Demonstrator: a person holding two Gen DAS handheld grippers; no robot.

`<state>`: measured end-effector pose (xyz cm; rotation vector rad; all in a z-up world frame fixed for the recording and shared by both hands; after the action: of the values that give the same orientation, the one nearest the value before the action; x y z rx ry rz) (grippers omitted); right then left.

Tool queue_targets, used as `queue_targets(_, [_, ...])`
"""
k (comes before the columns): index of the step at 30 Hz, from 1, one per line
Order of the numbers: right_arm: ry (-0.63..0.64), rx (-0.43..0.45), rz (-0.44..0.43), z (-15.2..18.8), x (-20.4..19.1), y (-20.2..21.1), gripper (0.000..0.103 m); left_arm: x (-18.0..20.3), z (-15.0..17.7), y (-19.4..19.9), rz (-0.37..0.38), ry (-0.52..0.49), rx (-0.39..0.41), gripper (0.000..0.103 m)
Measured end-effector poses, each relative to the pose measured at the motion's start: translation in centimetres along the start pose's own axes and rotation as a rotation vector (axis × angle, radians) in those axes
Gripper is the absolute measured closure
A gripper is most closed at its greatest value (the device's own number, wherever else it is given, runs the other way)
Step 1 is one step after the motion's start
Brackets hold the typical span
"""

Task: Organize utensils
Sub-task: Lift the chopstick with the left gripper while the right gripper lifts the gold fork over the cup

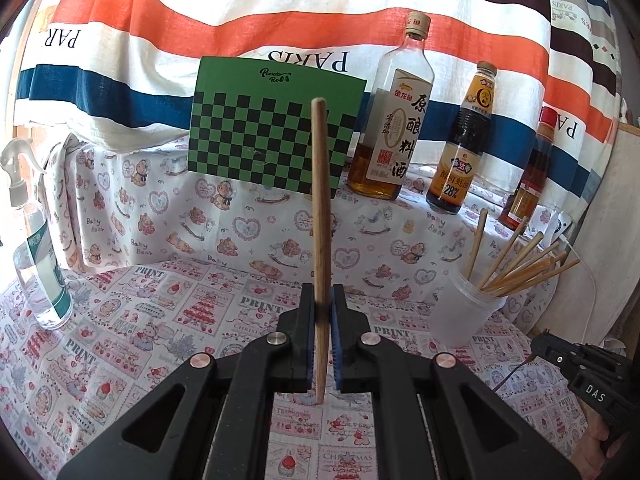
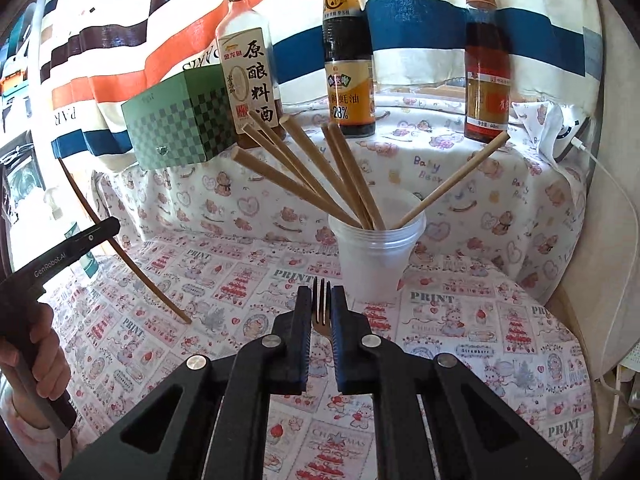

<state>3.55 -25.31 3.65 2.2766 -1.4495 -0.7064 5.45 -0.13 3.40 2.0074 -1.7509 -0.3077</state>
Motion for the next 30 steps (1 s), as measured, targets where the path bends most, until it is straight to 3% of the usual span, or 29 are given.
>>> queue_targets(7, [-0.04,-0.006,-0.024,0.2,1.0,-0.3,0.093,-0.3,-0.1,-0.1,0.01,0.012,-0.004,0.097])
queue_targets(17, [-0.022,0.119,-0.085,-0.6,0.9,2.3,0.093,0.4,-1.0,2.5,0.105,0.016,0.07,0.097])
queue_targets(21, [-0.03,0.151,-0.043,-1.3,1.6,3.5,0.093,1.6,-2.9,3.6,0.152,0.034,0.072,0.097])
queue_targets(25, [-0.065,0.178,-0.034,-2.4,2.6,4.5,0.093,4.2,-5.7,4.3,0.13,0.015,0.094,0.097])
queue_targets(30, [-0.089,0.225,-0.025,-5.9,3.6,6.0,0.093,7.5,-9.6,4.3,0.17,0.003,0.106,0.097])
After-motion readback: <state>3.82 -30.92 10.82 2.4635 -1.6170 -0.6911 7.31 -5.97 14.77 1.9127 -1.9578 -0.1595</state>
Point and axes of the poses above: each gripper's, at about its wrist camera, not at the fingertips, and y roughly against the way its jaws point, x to its right, z to its underside, the point moved 2 cm from there along -y, roughly the way its jaws point, and after that the axes turned 15 degrees about -z, right-handed, at the moved point
